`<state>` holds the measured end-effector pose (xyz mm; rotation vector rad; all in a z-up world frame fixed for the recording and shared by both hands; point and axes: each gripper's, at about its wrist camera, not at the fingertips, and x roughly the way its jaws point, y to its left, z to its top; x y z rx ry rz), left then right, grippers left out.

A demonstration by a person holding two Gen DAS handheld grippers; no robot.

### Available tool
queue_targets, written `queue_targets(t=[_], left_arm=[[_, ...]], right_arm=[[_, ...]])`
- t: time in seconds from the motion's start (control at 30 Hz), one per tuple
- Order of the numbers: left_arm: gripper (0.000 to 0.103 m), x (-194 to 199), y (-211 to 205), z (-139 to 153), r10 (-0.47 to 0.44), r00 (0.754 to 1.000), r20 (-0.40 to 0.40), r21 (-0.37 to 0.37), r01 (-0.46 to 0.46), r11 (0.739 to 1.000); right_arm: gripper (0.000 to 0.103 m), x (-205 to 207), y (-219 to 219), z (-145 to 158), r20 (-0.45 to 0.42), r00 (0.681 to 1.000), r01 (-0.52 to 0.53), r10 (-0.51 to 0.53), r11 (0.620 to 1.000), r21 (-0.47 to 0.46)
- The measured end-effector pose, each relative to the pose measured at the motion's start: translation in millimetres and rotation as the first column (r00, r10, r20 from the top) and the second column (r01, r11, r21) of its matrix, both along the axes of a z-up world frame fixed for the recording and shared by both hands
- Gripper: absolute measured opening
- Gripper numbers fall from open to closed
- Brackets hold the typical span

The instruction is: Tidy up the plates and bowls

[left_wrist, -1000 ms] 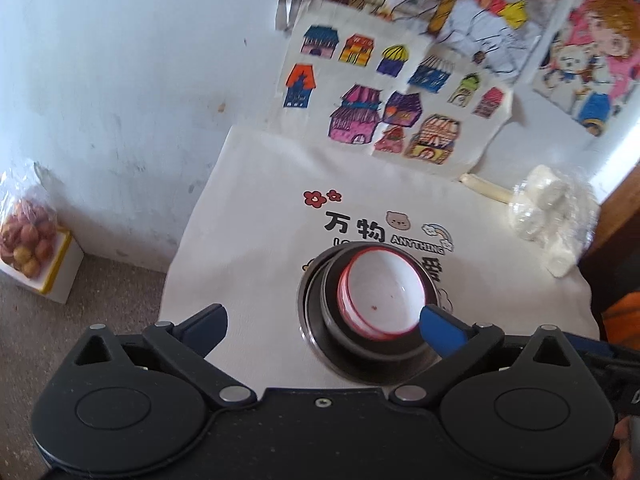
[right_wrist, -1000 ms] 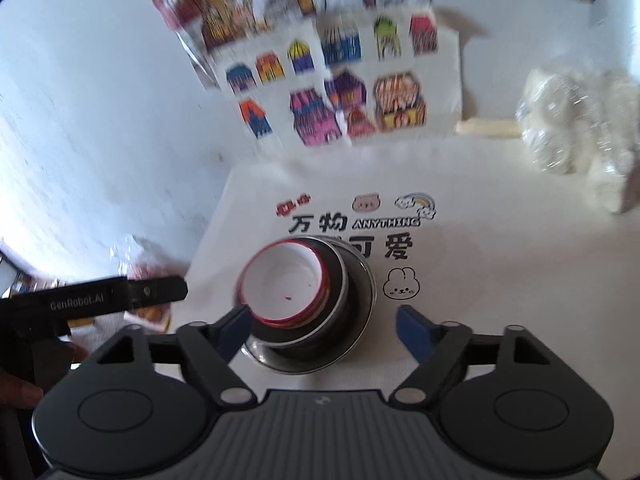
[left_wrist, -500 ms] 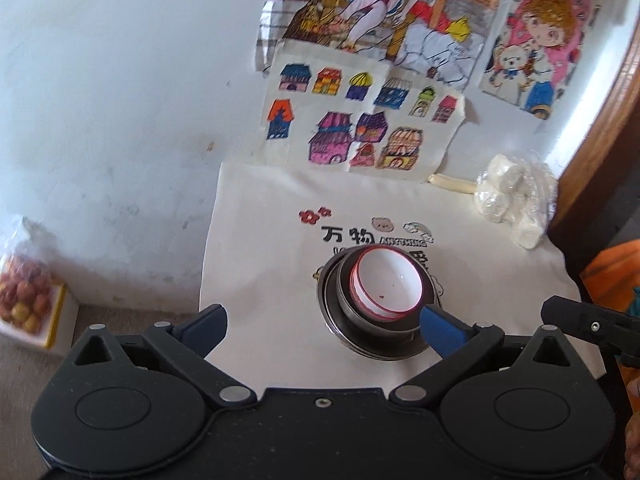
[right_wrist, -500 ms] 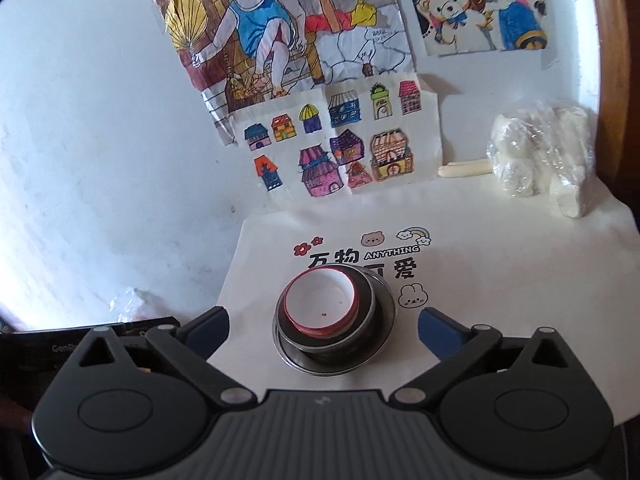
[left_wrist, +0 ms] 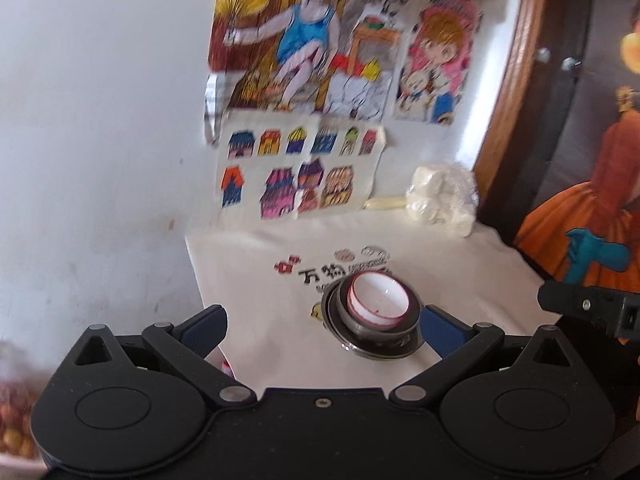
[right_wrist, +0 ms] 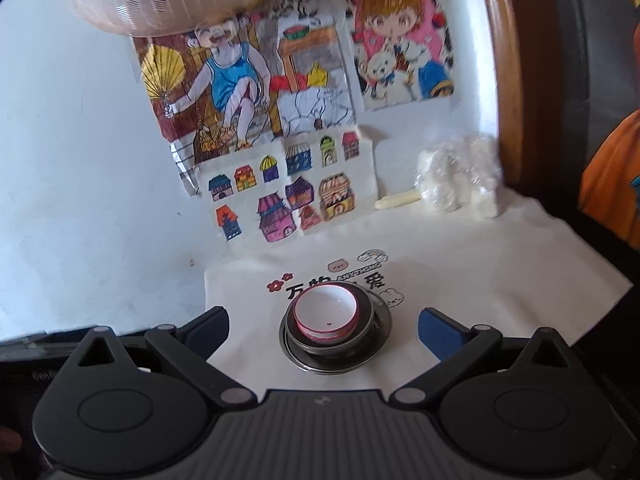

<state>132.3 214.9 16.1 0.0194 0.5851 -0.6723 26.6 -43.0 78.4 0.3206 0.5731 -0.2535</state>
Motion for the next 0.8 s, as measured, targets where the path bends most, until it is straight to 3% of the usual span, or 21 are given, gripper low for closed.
queue_targets(t=[0.13, 0.27, 0.47, 0.6, 0.8], left_arm=[[0.102, -2, 19, 1, -0.037, 0.999, 0.018, -0.013, 0.037, 0.999], [0.102, -5, 36, -5, -0.044, 0.999, 0.004, -0.020, 0.044, 0.999], [0.102, -13, 42, -20, -0.029, 0.999, 0.043, 0.042, 0.027, 0.999], [0.102, -14, 45, -22, -0.055, 0.998, 0.011, 0.048, 0.055, 0.997], [0.102, -17, 51, -26, -0.077, 0.997, -0.016, 0.047, 0.078, 0.996]], right_arm=[[0.103, -19, 32, 9, 0.009, 1.000, 0.025, -0.024, 0.991, -0.132], [0.103, -29, 51, 13, -0.019, 0.999, 0.044, -0.048, 0.983, -0.176], [0.103, -30, 64, 0, -0.097, 0.994, 0.043, -0.057, 0.988, -0.147], [0.103, -29, 65, -9, -0.176, 0.982, 0.045, -0.069, 0.990, -0.136], [0.103, -31, 71, -11, -0.195, 0.979, 0.041, -0.066, 0.991, -0.128]])
